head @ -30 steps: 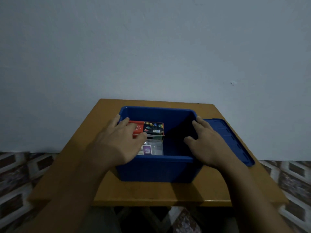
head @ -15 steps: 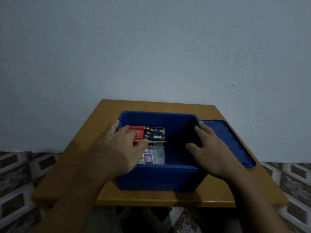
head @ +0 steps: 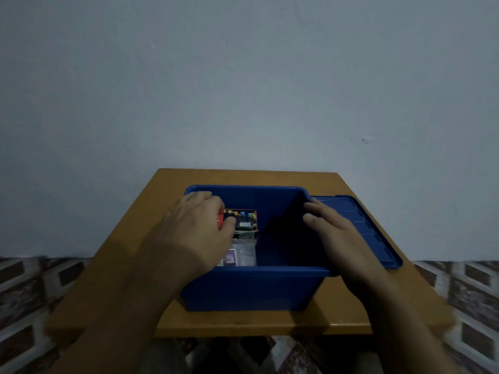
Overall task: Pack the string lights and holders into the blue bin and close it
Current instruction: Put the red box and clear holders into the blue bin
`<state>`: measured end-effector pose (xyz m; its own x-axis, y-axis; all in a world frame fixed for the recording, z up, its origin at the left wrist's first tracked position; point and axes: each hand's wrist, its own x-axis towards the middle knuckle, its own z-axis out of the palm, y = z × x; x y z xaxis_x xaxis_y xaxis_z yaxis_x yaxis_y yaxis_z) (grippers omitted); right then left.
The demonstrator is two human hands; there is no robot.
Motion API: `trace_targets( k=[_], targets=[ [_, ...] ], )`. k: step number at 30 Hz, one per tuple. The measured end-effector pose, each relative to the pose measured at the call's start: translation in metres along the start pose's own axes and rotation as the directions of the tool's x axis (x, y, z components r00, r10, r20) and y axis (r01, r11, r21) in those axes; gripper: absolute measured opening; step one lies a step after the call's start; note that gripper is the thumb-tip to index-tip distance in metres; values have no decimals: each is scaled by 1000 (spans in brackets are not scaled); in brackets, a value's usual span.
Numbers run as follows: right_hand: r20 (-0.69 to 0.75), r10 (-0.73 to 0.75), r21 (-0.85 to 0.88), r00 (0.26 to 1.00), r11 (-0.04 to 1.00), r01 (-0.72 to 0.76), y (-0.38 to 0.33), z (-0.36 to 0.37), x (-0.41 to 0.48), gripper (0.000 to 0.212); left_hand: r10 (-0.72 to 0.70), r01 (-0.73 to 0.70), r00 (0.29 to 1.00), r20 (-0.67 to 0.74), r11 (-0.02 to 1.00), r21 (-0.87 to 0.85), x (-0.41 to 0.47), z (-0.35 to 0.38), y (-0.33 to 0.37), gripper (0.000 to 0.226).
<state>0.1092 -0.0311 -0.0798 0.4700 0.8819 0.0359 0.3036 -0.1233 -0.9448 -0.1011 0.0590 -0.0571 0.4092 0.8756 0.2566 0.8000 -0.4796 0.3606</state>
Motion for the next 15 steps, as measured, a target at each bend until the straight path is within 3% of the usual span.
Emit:
trace_targets(
  k=[3,9,12,15],
  targets=[
    [-142,4,95,990,995,9,9,-13,-2,22,101,-102,995,-10,986,-131,2,-4,34,35],
    [-344,109,-19,933,992,-123,46,-67,14,14,358,-360,932,-61,886,-292,9,-2,126,30],
    [-419,171,-93,892,969,-229,72,-102,22,17,411,-374,911,23,851,-369,17,21,177,31],
    [-445,213,-162,870,936,-312,95,-125,30,18,389,-295,903,181,869,-398,25,56,213,26]
  ],
)
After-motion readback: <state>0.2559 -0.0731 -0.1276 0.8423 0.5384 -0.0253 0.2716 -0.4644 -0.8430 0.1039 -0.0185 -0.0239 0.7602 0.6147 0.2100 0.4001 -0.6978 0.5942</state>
